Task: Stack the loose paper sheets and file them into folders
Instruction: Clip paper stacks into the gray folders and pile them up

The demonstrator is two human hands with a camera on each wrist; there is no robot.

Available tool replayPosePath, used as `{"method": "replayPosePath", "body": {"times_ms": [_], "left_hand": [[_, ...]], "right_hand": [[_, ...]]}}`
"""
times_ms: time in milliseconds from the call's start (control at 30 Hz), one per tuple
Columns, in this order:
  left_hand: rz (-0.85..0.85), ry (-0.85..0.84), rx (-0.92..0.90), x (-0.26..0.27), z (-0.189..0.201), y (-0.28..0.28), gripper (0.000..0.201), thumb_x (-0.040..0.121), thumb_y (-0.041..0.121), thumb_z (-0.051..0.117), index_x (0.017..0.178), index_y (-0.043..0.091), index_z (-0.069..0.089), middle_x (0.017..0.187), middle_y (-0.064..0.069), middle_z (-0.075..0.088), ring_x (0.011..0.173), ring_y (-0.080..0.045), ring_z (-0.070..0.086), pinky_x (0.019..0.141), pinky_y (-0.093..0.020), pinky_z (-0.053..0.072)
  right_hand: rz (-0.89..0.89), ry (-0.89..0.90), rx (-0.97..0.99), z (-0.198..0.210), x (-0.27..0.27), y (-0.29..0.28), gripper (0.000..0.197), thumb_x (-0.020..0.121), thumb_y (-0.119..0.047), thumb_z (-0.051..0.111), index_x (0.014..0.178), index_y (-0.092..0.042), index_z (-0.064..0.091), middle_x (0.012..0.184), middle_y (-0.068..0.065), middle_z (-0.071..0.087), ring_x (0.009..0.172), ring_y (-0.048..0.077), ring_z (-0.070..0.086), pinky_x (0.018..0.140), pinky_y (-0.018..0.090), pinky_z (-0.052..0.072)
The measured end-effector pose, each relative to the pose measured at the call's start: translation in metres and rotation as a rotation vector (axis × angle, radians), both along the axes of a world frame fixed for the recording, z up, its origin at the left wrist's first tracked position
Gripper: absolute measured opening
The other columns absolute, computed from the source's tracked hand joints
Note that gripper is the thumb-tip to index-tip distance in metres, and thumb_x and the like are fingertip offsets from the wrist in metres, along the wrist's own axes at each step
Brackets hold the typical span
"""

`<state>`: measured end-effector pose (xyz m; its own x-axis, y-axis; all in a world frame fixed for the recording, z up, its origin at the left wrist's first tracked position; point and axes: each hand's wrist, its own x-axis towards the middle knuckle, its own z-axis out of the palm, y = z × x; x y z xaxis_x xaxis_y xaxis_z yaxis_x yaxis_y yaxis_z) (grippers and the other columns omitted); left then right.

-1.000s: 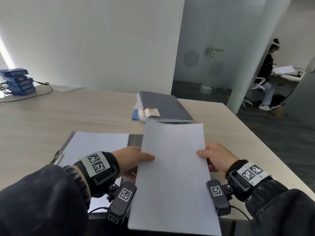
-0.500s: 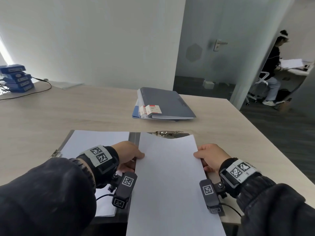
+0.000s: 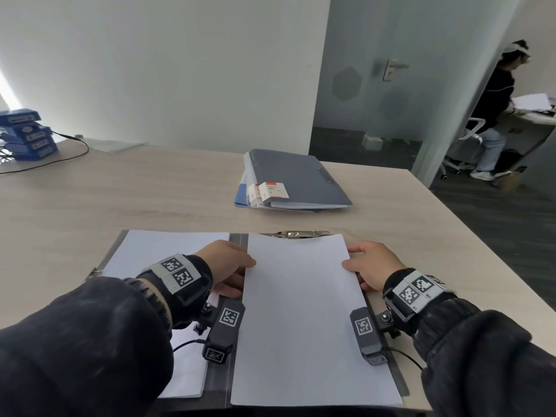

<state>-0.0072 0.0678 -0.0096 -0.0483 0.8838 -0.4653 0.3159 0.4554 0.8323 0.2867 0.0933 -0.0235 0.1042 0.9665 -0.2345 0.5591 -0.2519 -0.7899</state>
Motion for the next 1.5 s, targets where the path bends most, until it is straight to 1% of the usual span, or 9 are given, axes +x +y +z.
{"method": "replayPosePath", "body": {"times_ms": [167,333,633,733,900,1033,1233,1400,1500], "left_hand": [[0.076,-0.035,0.082,0.001,0.001,0.0,0.031,0.094,0.016,0.066,0.124,0.018,0.061,0.111,-0.008,0.071,0.094,-0.023,0.073,0.064,-0.039,0.062],[0.156,-0.116,0.13,0.002,-0.003,-0.005,0.025,0.096,0.016,0.064,0.12,0.016,0.064,0.113,-0.007,0.07,0.103,-0.02,0.069,0.077,-0.043,0.063],[0.152,-0.086,0.18,0.005,-0.002,-0.011,0.01,0.094,0.02,0.065,0.103,0.024,0.065,0.116,-0.008,0.067,0.109,-0.022,0.065,0.088,-0.047,0.061],[0.126,-0.051,0.2,0.007,-0.002,-0.012,0.023,0.093,0.022,0.066,0.115,0.023,0.062,0.119,-0.006,0.064,0.111,-0.022,0.063,0.089,-0.046,0.061],[0.089,-0.01,0.223,0.011,0.0,-0.013,0.034,0.093,0.024,0.066,0.125,0.021,0.056,0.12,-0.003,0.059,0.103,-0.016,0.059,0.09,-0.041,0.059],[0.083,0.02,0.239,0.013,0.002,-0.014,0.034,0.093,0.023,0.066,0.126,0.02,0.057,0.119,-0.005,0.06,0.09,-0.013,0.057,0.094,-0.042,0.057],[0.055,0.072,0.252,0.017,0.002,-0.015,0.035,0.093,0.028,0.066,0.126,0.022,0.057,0.119,-0.005,0.061,0.094,-0.013,0.056,0.098,-0.043,0.052],[0.014,0.092,0.243,0.02,0.001,-0.017,0.041,0.094,0.029,0.064,0.134,0.023,0.055,0.125,-0.005,0.059,0.108,-0.02,0.054,0.094,-0.035,0.045],[-0.003,0.101,0.236,0.018,0.001,-0.016,0.044,0.094,0.031,0.065,0.136,0.024,0.053,0.13,-0.005,0.058,0.114,-0.021,0.053,0.102,-0.037,0.044]], "right_hand": [[-0.009,0.028,0.003,0.0,0.0,0.002,0.038,0.09,-0.009,0.065,0.128,-0.017,0.06,0.095,0.011,0.075,0.071,0.026,0.069,0.06,0.033,0.057],[-0.087,0.083,0.036,0.002,0.002,0.0,0.025,0.093,-0.015,0.065,0.118,-0.014,0.062,0.092,0.016,0.07,0.07,0.022,0.063,0.056,0.029,0.056],[-0.109,0.098,0.058,0.003,0.003,0.0,0.008,0.091,-0.018,0.065,0.097,-0.016,0.069,0.099,0.015,0.072,0.08,0.021,0.067,0.071,0.044,0.062],[-0.11,0.137,0.039,0.004,0.003,0.0,0.008,0.088,-0.02,0.065,0.095,-0.018,0.07,0.1,0.015,0.073,0.08,0.024,0.068,0.071,0.046,0.062],[-0.065,0.194,0.002,0.01,-0.001,0.0,0.009,0.093,-0.018,0.059,0.098,-0.017,0.067,0.105,0.013,0.07,0.084,0.024,0.066,0.073,0.043,0.058],[-0.04,0.193,-0.03,0.013,-0.004,0.0,0.012,0.093,-0.021,0.06,0.102,-0.02,0.067,0.11,0.011,0.068,0.093,0.022,0.065,0.064,0.036,0.057],[-0.024,0.186,-0.043,0.011,-0.005,0.0,0.016,0.093,-0.024,0.059,0.105,-0.021,0.069,0.113,0.007,0.067,0.101,0.02,0.065,0.066,0.035,0.057],[0.0,0.151,-0.025,0.012,-0.006,-0.002,0.019,0.093,-0.029,0.06,0.109,-0.025,0.07,0.115,0.004,0.067,0.099,0.016,0.062,0.062,0.031,0.055],[0.013,0.099,-0.014,0.014,-0.006,-0.004,0.021,0.093,-0.031,0.06,0.111,-0.027,0.069,0.114,-0.002,0.066,0.098,0.011,0.061,0.059,0.028,0.053]]}}
